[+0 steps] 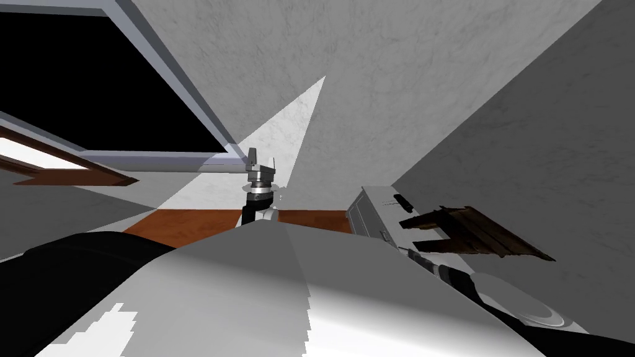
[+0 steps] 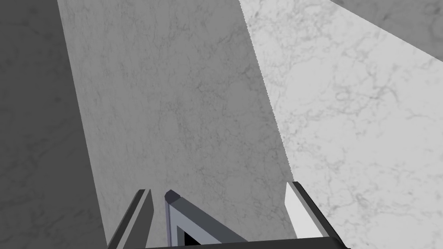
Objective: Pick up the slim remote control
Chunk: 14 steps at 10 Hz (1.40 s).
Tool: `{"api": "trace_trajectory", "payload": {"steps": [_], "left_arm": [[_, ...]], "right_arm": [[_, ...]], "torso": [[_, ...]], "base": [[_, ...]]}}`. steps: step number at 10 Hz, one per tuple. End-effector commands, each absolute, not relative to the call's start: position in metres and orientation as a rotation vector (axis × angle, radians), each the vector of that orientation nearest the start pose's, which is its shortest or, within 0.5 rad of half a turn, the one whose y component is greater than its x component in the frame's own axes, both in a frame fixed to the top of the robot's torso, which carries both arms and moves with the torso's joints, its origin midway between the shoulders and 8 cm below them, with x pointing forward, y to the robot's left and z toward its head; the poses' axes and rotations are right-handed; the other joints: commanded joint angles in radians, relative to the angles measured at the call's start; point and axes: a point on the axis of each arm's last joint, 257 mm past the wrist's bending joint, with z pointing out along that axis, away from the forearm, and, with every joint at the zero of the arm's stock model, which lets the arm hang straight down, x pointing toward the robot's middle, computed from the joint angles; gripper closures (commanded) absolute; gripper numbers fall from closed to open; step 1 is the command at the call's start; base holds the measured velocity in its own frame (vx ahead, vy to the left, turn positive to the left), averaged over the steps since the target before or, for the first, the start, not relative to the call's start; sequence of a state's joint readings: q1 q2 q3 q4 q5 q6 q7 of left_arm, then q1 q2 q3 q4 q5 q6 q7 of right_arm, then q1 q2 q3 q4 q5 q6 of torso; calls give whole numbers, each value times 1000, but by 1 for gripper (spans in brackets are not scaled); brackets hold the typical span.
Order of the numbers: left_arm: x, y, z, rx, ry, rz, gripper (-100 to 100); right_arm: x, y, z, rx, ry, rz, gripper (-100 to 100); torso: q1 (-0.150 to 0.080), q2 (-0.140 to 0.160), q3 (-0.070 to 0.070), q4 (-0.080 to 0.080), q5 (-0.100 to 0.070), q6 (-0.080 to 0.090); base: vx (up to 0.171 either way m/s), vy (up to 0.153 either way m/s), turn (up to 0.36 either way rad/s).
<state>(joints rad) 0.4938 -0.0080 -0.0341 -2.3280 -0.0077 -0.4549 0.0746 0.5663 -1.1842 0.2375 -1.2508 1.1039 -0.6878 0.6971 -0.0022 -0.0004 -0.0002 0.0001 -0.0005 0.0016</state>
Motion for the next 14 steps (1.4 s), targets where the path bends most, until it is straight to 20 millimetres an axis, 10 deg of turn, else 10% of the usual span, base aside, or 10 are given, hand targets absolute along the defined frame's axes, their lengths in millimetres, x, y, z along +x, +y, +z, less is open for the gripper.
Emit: {"api": "trace_trajectory", "payload": {"steps": [1,6,12,13,14], "left_arm": [[344,267,39,-684,583,-1405,0],[344,267,39,-684,583,-1405,0],[344,267,39,-684,583,-1405,0],[344,267,39,-684,583,-1405,0],[344,267,39,-684,583,-1405,0]], "right_arm": [[106,-554,-450,-1754,2258,-23,-100],[44,-615,-448,-1917,2371,-39,-100],[9,-630,-450,-1955,2433,-15,-100],[8,-631,-450,-1958,2432,-13,0],[4,-632,-455,-1967,2426,-20,-100]], "torso": [[0,0,0,0,0,0],[-2,-1,-1,0,0,-1],[-7,-2,-1,0,-1,0],[-7,-1,-1,0,-1,0],[-7,-1,0,0,-1,0]], "base": [[17,-34,203],[29,-57,193],[22,-46,73],[0,0,0],[37,5,-43]]}}
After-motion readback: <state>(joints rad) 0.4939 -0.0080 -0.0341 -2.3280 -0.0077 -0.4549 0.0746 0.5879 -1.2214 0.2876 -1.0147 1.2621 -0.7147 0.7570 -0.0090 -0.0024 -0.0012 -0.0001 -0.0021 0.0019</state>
